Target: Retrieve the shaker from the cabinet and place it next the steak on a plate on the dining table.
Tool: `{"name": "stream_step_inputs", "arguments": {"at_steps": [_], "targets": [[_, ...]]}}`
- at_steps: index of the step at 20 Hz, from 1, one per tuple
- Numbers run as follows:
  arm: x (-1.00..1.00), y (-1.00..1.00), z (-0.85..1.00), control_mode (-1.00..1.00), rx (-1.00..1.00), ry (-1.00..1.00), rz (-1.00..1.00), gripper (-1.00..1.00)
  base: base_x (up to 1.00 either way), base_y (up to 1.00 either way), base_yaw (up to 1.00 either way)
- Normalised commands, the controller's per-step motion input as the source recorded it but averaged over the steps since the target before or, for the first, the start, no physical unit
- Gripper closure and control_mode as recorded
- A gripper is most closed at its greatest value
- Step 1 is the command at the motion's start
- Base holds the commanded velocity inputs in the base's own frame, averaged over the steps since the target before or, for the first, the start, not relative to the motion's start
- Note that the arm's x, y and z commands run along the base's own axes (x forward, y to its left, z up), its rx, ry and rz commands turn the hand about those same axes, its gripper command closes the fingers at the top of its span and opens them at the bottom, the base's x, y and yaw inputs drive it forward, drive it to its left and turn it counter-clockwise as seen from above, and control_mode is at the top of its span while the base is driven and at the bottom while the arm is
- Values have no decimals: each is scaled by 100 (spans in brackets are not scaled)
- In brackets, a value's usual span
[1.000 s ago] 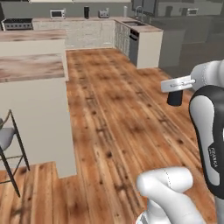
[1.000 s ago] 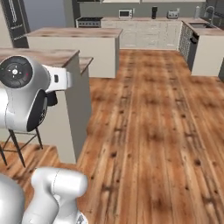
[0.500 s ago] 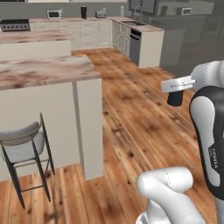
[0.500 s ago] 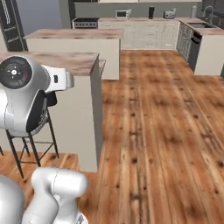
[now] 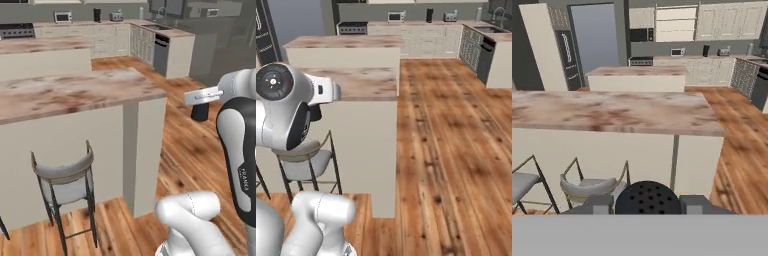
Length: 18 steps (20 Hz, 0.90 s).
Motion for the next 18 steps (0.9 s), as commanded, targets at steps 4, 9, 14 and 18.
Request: {"name": "stream_step_inputs", "arguments": {"at_steps": [4,9,14,18], "targets": [[0,0,0,100,0,0,0,100,20,100,0],[0,0,0,100,0,0,0,100,-4,100,0],[0,0,0,100,0,0,0,100,-7,100,0],[0,0,0,100,0,0,0,100,-6,100,0]]}}
